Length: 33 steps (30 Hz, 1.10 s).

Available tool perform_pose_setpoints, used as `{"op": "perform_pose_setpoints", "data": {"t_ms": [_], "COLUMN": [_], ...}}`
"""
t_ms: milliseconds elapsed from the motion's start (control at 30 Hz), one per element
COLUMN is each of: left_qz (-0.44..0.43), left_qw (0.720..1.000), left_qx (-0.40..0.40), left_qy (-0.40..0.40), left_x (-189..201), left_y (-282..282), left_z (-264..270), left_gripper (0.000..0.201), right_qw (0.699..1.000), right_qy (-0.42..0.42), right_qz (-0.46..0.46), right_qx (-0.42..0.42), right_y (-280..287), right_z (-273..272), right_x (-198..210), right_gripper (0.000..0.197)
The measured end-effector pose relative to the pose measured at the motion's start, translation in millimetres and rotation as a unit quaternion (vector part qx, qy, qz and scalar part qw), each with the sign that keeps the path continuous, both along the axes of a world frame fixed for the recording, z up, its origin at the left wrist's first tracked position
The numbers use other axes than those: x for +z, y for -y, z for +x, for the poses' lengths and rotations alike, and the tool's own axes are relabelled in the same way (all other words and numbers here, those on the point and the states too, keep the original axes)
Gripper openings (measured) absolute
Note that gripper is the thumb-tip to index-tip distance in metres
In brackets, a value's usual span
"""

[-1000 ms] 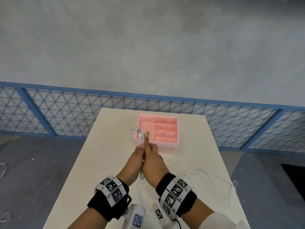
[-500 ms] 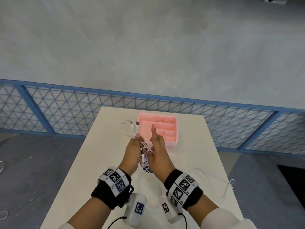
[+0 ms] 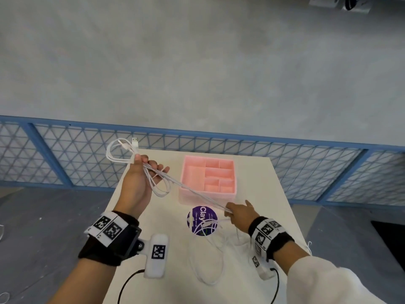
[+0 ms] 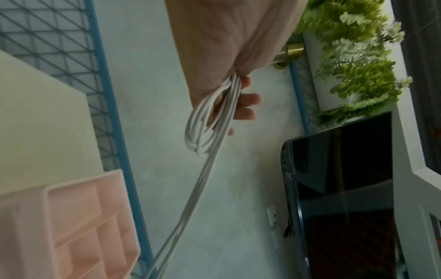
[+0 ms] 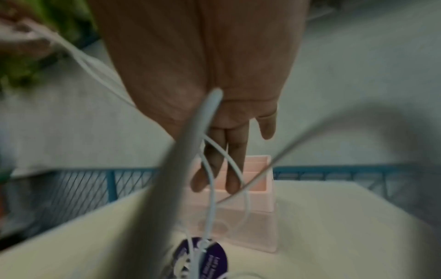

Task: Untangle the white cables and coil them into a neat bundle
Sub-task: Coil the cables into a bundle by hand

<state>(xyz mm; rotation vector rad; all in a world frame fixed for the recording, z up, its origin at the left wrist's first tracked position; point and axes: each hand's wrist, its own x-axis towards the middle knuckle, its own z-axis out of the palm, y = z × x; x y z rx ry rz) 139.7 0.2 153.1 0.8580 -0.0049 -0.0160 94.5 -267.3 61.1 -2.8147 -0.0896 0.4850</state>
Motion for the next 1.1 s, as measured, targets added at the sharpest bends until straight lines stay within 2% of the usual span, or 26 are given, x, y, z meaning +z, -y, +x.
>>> {"op": "perform_pose_setpoints", "data": {"t_ms": [67, 100, 167, 233, 300, 400, 467, 533, 600, 667, 733, 800, 833, 867, 933, 967, 1033, 1100], "left_qz": [-0.001, 0.000, 0.004, -0.007, -0.024, -0.025, -0.024, -0.027, -0.034, -0.040, -0.020, 0.039, 0.084, 0.138, 0.250, 0.280, 0.280, 0.268], "left_qw": [1.000, 1.000, 1.000, 1.000, 1.000, 0.999, 0.999, 0.999, 0.998, 0.998, 0.998, 0.998, 0.996, 0.990, 0.968, 0.959, 0.957, 0.956], "left_qx": [-0.003, -0.006, -0.008, -0.011, -0.014, -0.013, -0.008, 0.004, 0.025, 0.042, 0.048, 0.038, 0.030, 0.019, -0.012, -0.031, -0.070, -0.112], "left_qy": [0.007, 0.007, -0.004, -0.009, -0.012, -0.019, -0.028, -0.036, -0.040, -0.038, -0.036, -0.026, -0.016, -0.001, 0.027, 0.031, 0.011, -0.028], "left_x": [5.2, 5.2, 1.9, -1.3, -3.0, -3.7, -5.2, -7.6, -9.6, -10.1, -11.8, -15.9, -18.6, -20.8, -25.3, -27.6, -30.9, -31.7], "left_y": [-0.1, 1.8, 9.8, 21.3, 31.6, 37.9, 32.8, 21.2, 7.4, -2.3, -5.3, -1.6, 2.5, 8.0, 18.8, 23.9, 31.1, 37.1], "left_z": [5.0, 6.6, 7.9, 8.7, 8.3, 8.4, 10.2, 12.7, 13.5, 17.5, 24.9, 28.7, 28.8, 26.4, 16.1, 11.5, 3.1, -4.4], "left_gripper": [0.036, 0.035, 0.036, 0.036, 0.036, 0.035, 0.034, 0.032, 0.030, 0.028, 0.028, 0.030, 0.030, 0.030, 0.027, 0.027, 0.028, 0.029], "right_qw": [0.999, 1.000, 0.987, 0.945, 0.904, 0.858, 0.837, 0.854, 0.898, 0.936, 0.966, 0.992, 0.989, 0.980, 0.960, 0.951, 0.934, 0.913], "right_qy": [-0.020, -0.019, -0.024, 0.001, 0.014, 0.002, -0.009, 0.004, 0.043, 0.075, 0.071, 0.060, 0.067, 0.080, 0.105, 0.113, 0.149, 0.206], "right_qz": [-0.026, 0.003, 0.156, 0.325, 0.426, 0.511, 0.543, 0.515, 0.432, 0.340, 0.248, 0.085, 0.027, 0.009, 0.051, 0.090, 0.176, 0.264], "right_qx": [0.014, 0.017, 0.001, -0.026, -0.033, -0.043, -0.063, -0.076, -0.068, -0.054, -0.030, 0.073, 0.132, 0.184, 0.254, 0.272, 0.275, 0.232], "right_y": [2.7, -1.8, -17.7, -39.5, -60.9, -77.3, -75.5, -64.6, -50.0, -42.5, -43.0, -52.3, -59.1, -66.2, -74.1, -75.3, -75.4, -73.5], "right_z": [-4.5, -6.1, -10.0, -9.1, -8.8, -11.7, -13.4, -9.8, -5.7, -5.2, -8.6, -15.0, -18.2, -21.5, -21.6, -19.2, -12.1, -5.2], "right_x": [-7.7, -7.8, -1.6, 8.6, 18.1, 26.2, 30.6, 29.9, 23.7, 17.2, 13.2, 15.6, 19.3, 26.4, 42.7, 51.9, 70.7, 85.7], "right_gripper": [0.024, 0.034, 0.064, 0.074, 0.059, 0.019, 0.013, 0.011, 0.007, 0.016, 0.027, 0.030, 0.030, 0.028, 0.025, 0.024, 0.024, 0.023]}}
